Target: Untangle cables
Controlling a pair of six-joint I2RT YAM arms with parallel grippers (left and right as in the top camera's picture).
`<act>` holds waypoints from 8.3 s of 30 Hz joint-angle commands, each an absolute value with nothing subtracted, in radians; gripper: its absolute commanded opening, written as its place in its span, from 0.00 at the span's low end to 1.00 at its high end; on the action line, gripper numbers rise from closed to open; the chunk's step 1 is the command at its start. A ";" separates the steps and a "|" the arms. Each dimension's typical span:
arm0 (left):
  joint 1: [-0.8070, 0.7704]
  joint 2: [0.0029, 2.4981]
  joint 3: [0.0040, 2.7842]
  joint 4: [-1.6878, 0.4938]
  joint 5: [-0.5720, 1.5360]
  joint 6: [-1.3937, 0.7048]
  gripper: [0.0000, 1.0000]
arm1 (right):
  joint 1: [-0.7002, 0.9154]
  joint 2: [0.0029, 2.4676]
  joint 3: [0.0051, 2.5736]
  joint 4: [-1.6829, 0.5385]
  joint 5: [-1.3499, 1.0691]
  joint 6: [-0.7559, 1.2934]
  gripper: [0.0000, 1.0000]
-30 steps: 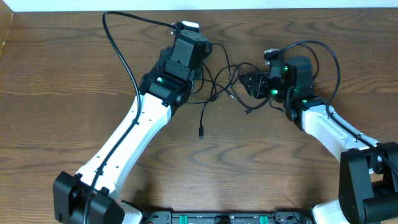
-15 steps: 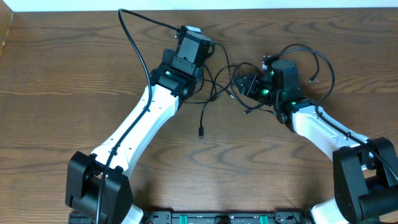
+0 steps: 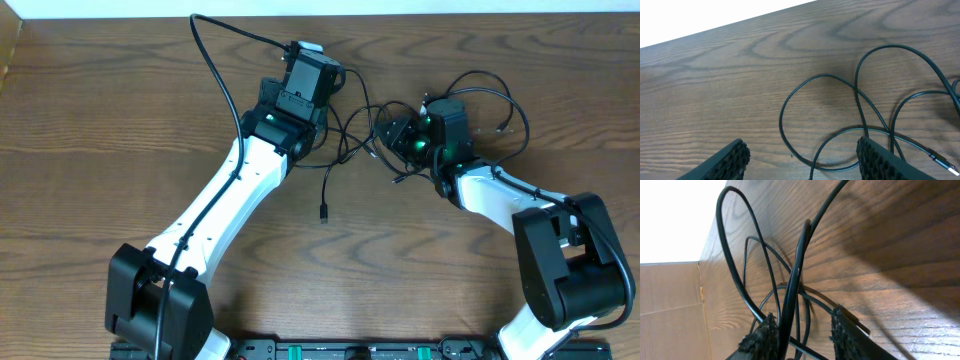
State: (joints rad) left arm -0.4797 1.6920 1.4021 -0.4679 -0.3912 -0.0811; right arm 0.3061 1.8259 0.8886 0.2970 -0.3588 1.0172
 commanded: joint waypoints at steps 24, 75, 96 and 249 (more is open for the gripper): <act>-0.476 1.693 1.411 -0.470 -0.179 -0.088 0.70 | 0.325 1.673 0.894 0.241 -0.425 0.988 0.01; -0.494 1.711 1.411 -0.409 0.382 -0.087 0.72 | 0.194 1.274 0.894 0.303 -0.615 1.083 0.01; -0.497 1.712 1.411 -0.356 0.548 -0.087 0.69 | 0.198 1.274 0.894 0.255 -0.702 0.998 0.01; -0.369 1.824 1.411 -0.568 0.419 -0.006 0.07 | 0.053 1.533 0.894 0.088 -0.582 0.713 0.88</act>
State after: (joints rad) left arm -0.3676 1.8774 1.4021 -0.5442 0.3862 -0.0723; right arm 0.0151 1.4906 0.8867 0.0792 -0.6704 0.6842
